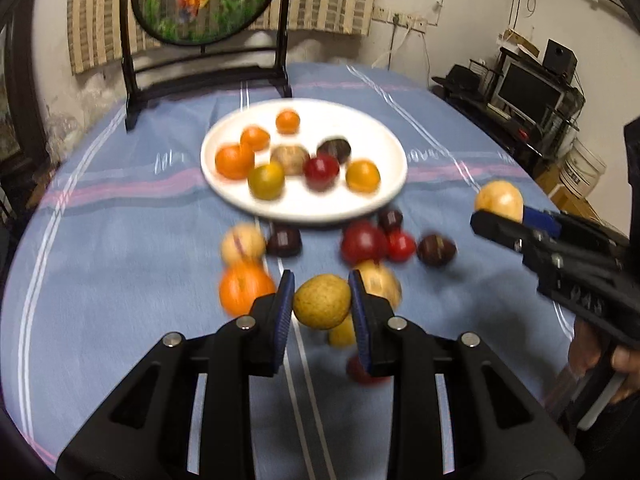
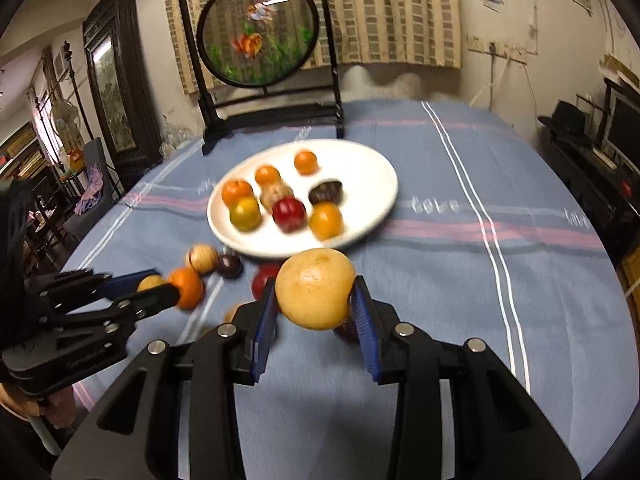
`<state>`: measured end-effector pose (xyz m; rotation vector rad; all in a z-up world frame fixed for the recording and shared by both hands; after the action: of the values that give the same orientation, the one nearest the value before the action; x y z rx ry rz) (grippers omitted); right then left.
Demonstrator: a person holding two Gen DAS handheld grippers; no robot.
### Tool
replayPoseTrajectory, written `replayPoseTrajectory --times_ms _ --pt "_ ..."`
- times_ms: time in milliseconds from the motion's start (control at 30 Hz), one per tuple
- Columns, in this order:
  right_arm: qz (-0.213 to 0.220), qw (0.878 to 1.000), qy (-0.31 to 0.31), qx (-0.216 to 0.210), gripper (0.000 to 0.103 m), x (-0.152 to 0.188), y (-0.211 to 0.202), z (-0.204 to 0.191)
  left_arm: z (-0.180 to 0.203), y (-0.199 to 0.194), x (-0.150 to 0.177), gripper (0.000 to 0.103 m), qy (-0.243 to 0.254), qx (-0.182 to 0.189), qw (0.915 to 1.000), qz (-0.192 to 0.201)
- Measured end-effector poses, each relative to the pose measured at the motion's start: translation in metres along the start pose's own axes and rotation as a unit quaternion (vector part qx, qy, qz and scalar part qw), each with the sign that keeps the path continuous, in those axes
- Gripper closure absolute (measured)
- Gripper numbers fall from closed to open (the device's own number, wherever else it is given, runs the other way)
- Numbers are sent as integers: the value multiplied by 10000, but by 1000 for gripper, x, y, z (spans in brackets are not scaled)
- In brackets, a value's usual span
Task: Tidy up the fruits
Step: 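Carry both yellow fruits onto the white plate and open both tools, then withdraw both tools from the plate back toward the loose fruits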
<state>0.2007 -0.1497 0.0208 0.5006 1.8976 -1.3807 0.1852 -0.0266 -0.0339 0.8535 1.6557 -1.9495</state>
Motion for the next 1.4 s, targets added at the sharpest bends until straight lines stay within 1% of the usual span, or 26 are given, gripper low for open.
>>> replayPoseTrajectory --times_ms 67,167,233,333,500,600,767,800,833,867,933,1033,1100,1167,1267,1300,1333,1367,1400 --pt "65 10000 -43 24 65 -15 8 -2 -4 8 -25 75 -1 -188 9997 150" --pt "111 9998 -123 92 65 -34 26 -4 -11 19 -52 75 75 -532 9980 335" --pt "63 9997 -143 176 65 -45 43 0 -13 30 -65 75 99 -585 9975 375" --pt "-81 9990 -225 379 65 -55 67 8 -22 53 -78 75 -61 -610 9978 238" --pt "-296 9971 -357 600 65 -62 103 19 -38 85 -89 75 -258 -703 9972 51" --pt "-462 9956 -388 714 65 -60 123 24 -47 100 -89 75 -365 -741 9965 -88" --pt "-672 9946 -289 738 65 -57 147 28 -56 120 -88 75 -451 -783 9956 -247" --pt "-725 9946 -235 708 62 -57 150 29 -56 122 -88 75 -466 -786 9955 -265" --pt "-777 9946 -145 674 61 -56 153 30 -58 123 -89 70 -488 -799 9953 -243" --pt "-786 9946 -113 672 61 -57 155 31 -58 123 -90 61 -496 -805 9953 -224" --pt "-774 9946 -108 684 59 -58 153 32 -58 121 -92 52 -481 -841 9952 -145" --pt "-703 9955 -68 631 59 -60 145 31 -56 116 -94 51 -418 -868 9953 -92" --pt "-660 9960 -53 593 59 -60 138 31 -55 111 -92 46 -398 -871 9954 -85" --pt "-616 9967 -42 522 59 -59 129 31 -53 107 -91 38 -311 -914 9953 -79" --pt "-554 9971 -79 516 59 -54 113 31 -50 97 -86 35 -182 -950 9953 -63" --pt "-542 9972 -89 516 55 -51 108 32 -48 93 -83 34 -160 -936 9955 -60" --pt "-514 9973 -81 509 50 -48 101 32 -48 90 -80 31 -153 -923 9956 -57" --pt "-483 9976 -68 500 47 -46 96 32 -47 85 -77 26 -148 -920 9956 -61" --pt "-451 9977 -57 493 46 -44 91 32 -47 80 -74 24 -157 -929 9955 -51"
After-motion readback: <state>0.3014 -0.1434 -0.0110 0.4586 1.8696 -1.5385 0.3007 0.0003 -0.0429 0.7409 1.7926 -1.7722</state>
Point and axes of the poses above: each gripper's, at about its wrist camera, not at the fingertips, and y roughly the way its jaws point, z to its right, x to its underside, the point moved 10 cm from there along y, roughly the way its jaws point, and after that the axes turned 2 degrees about z, right-handed, at the moved point
